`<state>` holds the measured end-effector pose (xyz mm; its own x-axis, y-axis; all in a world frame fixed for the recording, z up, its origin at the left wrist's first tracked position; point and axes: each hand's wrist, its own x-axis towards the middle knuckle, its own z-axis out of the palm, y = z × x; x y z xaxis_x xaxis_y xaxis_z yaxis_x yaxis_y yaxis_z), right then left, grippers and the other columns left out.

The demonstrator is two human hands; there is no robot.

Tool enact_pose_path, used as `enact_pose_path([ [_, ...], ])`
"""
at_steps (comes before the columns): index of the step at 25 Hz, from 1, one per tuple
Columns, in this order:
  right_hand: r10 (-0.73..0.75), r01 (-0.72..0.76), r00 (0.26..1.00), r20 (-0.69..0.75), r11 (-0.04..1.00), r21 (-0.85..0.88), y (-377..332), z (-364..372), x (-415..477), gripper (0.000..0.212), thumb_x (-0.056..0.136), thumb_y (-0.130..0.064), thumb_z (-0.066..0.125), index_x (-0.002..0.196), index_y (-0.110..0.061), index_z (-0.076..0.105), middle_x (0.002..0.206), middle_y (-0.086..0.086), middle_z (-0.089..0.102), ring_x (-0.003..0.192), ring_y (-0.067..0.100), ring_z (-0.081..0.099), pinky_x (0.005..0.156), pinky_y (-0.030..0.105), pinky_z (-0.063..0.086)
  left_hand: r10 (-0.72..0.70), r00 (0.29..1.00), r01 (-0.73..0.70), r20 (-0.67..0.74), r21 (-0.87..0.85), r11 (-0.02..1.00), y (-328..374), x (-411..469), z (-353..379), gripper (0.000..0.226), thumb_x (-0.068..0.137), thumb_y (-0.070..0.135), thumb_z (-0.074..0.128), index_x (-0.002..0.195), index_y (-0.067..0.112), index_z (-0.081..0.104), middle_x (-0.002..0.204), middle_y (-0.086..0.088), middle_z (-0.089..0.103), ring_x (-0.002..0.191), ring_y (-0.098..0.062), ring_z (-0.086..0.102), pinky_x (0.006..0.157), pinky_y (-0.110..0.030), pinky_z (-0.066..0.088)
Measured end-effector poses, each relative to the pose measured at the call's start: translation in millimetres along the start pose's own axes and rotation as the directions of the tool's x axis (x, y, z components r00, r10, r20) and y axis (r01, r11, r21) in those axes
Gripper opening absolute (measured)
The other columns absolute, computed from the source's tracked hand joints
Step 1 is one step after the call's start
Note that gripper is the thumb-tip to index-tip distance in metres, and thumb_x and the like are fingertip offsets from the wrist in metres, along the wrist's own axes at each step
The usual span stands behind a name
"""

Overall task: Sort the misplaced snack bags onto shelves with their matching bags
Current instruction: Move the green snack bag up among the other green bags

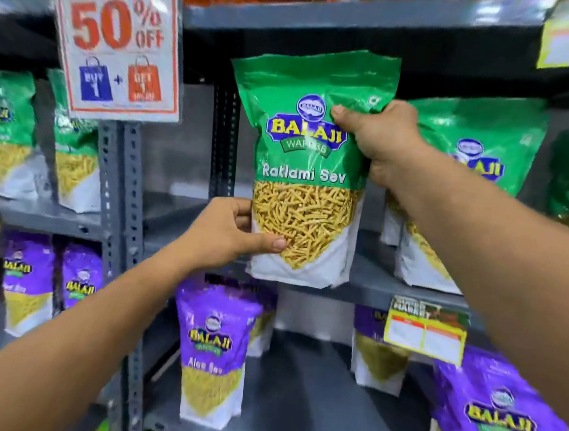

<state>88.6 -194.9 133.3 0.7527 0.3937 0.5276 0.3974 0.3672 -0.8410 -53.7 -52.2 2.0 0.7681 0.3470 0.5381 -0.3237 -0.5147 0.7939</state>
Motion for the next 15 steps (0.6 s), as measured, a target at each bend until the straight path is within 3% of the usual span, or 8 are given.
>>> enact_pose_path([
  [4, -0.013, 0.012, 0.999, -0.049, 1.000, -0.020, 32, 22, 34, 0.021, 0.069, -0.013, 0.085, 0.072, -0.015, 0.064, 0.090, 0.012, 0.077, 0.077, 0.029, 0.075, 0.077, 0.053, 0.061, 0.001, 1.000, -0.002, 0.020, 0.032, 0.999, -35, 42, -21, 0.046, 0.055, 0.015, 0.085, 0.098, 0.009, 0.069, 0.088, 0.006, 0.077, 0.085, -0.009, 0.070, 0.077, -0.020, 0.055],
  [6, -0.020, 0.019, 0.998, -0.066, 1.000, -0.022, 51, 29, 46, 0.018, 0.070, -0.012, 0.084, 0.070, -0.016, 0.066, 0.093, 0.013, 0.077, 0.081, 0.029, 0.075, 0.079, 0.055, 0.060, -0.020, 0.999, 0.019, 0.032, 0.025, 1.000, -55, 59, -28, 0.051, 0.055, 0.015, 0.086, 0.101, 0.007, 0.068, 0.097, -0.002, 0.077, 0.091, -0.014, 0.071, 0.083, -0.026, 0.056],
  [8, -0.035, 0.032, 0.996, -0.079, 0.999, -0.035, 66, 37, 54, 0.016, 0.073, -0.011, 0.081, 0.073, -0.017, 0.066, 0.098, 0.013, 0.076, 0.085, 0.029, 0.074, 0.082, 0.054, 0.060, -0.042, 0.998, 0.041, 0.050, 0.018, 0.999, -72, 72, -34, 0.047, 0.058, 0.010, 0.085, 0.102, 0.008, 0.068, 0.102, -0.005, 0.075, 0.096, -0.017, 0.070, 0.090, -0.034, 0.055],
  [10, -0.070, 0.067, 0.996, -0.064, 0.997, -0.049, 75, 44, 56, 0.014, 0.076, -0.014, 0.079, 0.082, -0.017, 0.066, 0.102, 0.012, 0.075, 0.090, 0.028, 0.073, 0.086, 0.051, 0.059, -0.064, 0.996, 0.065, 0.069, -0.010, 0.998, -80, 76, -38, 0.042, 0.061, 0.005, 0.083, 0.100, 0.013, 0.068, 0.103, 0.001, 0.075, 0.098, -0.015, 0.070, 0.092, -0.033, 0.054],
  [11, -0.077, 0.075, 0.996, -0.041, 0.996, -0.053, 77, 46, 54, 0.022, 0.075, -0.020, 0.081, 0.092, -0.016, 0.066, 0.106, 0.010, 0.074, 0.093, 0.026, 0.072, 0.088, 0.049, 0.058, -0.070, 0.994, 0.073, 0.085, -0.035, 0.997, -82, 76, -39, 0.043, 0.062, 0.004, 0.083, 0.101, 0.014, 0.067, 0.103, 0.003, 0.075, 0.099, -0.015, 0.069, 0.091, -0.031, 0.054],
  [13, -0.012, 0.019, 0.998, 0.066, 0.993, -0.118, 83, 41, 41, 0.068, 0.062, -0.040, 0.088, 0.116, -0.015, 0.056, 0.116, 0.004, 0.070, 0.101, 0.020, 0.069, 0.091, 0.041, 0.055, -0.060, 0.993, 0.067, 0.100, -0.075, 0.995, -83, 74, -42, 0.051, 0.057, 0.007, 0.084, 0.104, 0.015, 0.064, 0.105, 0.002, 0.075, 0.101, -0.015, 0.069, 0.087, -0.027, 0.055],
  [14, 0.062, -0.042, 0.990, 0.130, 0.987, -0.157, 90, 34, 30, 0.083, 0.054, -0.043, 0.090, 0.122, -0.016, 0.050, 0.119, 0.002, 0.069, 0.104, 0.018, 0.068, 0.090, 0.038, 0.054, -0.045, 0.995, 0.053, 0.092, -0.089, 0.995, -83, 73, -45, 0.057, 0.053, 0.011, 0.085, 0.105, 0.016, 0.063, 0.105, 0.002, 0.075, 0.100, -0.013, 0.069, 0.086, -0.025, 0.055],
  [15, 0.135, -0.095, 0.972, 0.192, 0.974, -0.205, 103, 23, 21, 0.082, 0.054, -0.036, 0.092, 0.121, -0.016, 0.049, 0.117, 0.001, 0.070, 0.102, 0.015, 0.068, 0.088, 0.035, 0.053, -0.030, 0.996, 0.038, 0.079, -0.103, 0.994, -84, 70, -47, 0.060, 0.049, 0.012, 0.086, 0.105, 0.017, 0.063, 0.103, 0.002, 0.075, 0.099, -0.013, 0.070, 0.084, -0.025, 0.055],
])
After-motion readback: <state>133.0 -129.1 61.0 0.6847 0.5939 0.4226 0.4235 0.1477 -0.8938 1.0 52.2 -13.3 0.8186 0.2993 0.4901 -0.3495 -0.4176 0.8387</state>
